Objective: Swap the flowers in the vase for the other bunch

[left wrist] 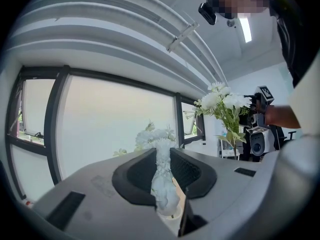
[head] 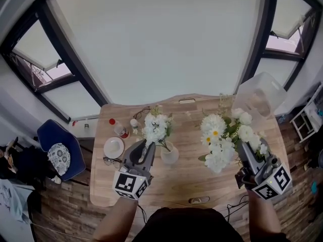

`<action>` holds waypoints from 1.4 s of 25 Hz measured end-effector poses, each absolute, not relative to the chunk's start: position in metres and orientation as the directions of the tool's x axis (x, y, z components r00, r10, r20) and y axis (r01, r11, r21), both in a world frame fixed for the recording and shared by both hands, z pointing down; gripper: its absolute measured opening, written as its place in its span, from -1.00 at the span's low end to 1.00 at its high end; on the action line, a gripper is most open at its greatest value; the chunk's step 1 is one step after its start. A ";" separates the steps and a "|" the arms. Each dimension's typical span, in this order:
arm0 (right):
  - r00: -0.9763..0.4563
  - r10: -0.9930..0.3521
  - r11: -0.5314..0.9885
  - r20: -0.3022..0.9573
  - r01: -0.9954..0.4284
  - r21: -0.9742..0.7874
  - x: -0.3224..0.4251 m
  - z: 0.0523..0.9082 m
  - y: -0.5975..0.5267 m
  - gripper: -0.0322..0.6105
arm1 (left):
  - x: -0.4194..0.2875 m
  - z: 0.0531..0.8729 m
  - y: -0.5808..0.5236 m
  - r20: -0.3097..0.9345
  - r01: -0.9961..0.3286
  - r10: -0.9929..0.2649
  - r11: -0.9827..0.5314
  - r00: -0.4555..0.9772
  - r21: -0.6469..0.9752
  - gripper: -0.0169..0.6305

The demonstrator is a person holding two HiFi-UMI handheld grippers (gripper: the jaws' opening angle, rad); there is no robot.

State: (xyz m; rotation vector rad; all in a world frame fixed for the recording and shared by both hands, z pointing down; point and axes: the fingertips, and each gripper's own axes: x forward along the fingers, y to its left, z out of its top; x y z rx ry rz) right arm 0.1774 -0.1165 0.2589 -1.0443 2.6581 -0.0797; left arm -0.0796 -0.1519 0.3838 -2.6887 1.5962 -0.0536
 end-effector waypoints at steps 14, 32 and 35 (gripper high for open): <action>-0.716 -0.641 0.764 -0.276 -0.628 -0.147 0.175 0.250 -0.109 -0.64 | -0.088 0.338 -0.139 -0.057 -0.896 -0.895 -0.438 0.442 -0.075 -0.70; -0.743 -0.593 0.800 -0.312 -0.588 -0.122 0.168 0.243 -0.102 -0.64 | -0.080 0.303 -0.109 -0.120 -0.905 -0.899 -0.409 0.422 -0.119 -0.70; -0.749 -0.582 0.807 -0.318 -0.580 -0.112 0.169 0.242 -0.104 -0.64 | -0.080 0.300 -0.103 -0.136 -0.913 -0.904 -0.394 0.405 -0.106 -0.70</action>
